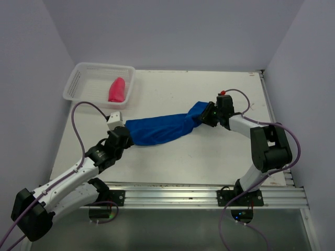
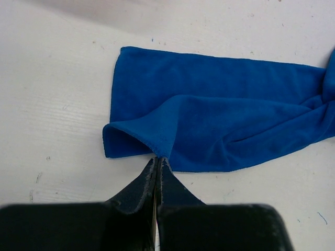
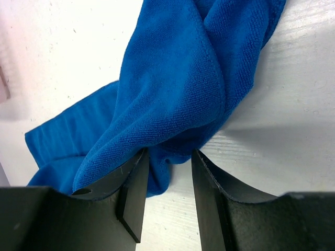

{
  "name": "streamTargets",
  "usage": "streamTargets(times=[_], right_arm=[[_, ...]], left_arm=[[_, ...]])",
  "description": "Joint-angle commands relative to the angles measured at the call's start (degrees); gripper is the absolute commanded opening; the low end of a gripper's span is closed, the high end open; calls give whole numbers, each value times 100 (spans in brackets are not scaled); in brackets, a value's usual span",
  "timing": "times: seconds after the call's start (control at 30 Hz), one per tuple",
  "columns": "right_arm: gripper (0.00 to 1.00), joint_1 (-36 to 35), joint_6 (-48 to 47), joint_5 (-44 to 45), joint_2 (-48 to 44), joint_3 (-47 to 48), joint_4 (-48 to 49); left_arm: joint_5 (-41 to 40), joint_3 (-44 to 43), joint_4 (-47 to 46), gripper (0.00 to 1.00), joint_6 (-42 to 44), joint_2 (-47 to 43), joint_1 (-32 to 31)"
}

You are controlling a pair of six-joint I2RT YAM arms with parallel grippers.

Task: Roll the towels
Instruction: Flatten the towel

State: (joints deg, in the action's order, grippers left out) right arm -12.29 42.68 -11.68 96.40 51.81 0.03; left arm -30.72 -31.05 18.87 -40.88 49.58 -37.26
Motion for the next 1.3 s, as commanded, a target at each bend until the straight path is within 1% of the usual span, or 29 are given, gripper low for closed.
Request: streamTargets(times=[0.0,0.03,0.17,0.47,0.57,0.7,0.8,0.83,0.9,0.93,1.0,1.03,1.1,1.13,1.2,1.27], right_arm=[[43,43,48,-62,19,-22,32],[45,43,48,-71,28,-13,23],[48,43,57,-89,107,13,14],[48,78,206,-132,265,-48,76],[47,87,215,-133,309,-13,129],[42,113,224,-97,344,39,146],[34,113,259,-124,388,66,216],[30,113,294,-132,397,75,225],[26,122,320,-150,423,83,278],[21,122,338,-150,415,83,287],[17,113,347,-150,388,83,295],[13,113,355,-150,371,83,287],[9,131,355,-124,318,92,261],[5,131,355,-115,292,84,252],[1,148,364,-115,230,75,234],[0,148,373,-115,169,40,234]], left_arm=[[-13,29,-305,0,81,25,25],[-4,37,-305,0,89,25,34],[5,29,-297,0,89,60,34],[48,20,-367,0,124,148,25],[66,29,-384,0,116,166,25],[57,29,-376,0,133,157,25],[40,46,-358,0,125,139,34],[40,46,-358,0,133,139,34],[48,46,-341,0,116,131,34],[49,37,-332,0,116,122,43],[49,37,-314,0,107,104,34],[40,46,-305,0,107,104,34],[31,37,-297,0,107,95,34],[31,37,-297,0,107,87,34],[40,29,-279,0,98,87,34],[48,20,-261,0,98,78,34]])
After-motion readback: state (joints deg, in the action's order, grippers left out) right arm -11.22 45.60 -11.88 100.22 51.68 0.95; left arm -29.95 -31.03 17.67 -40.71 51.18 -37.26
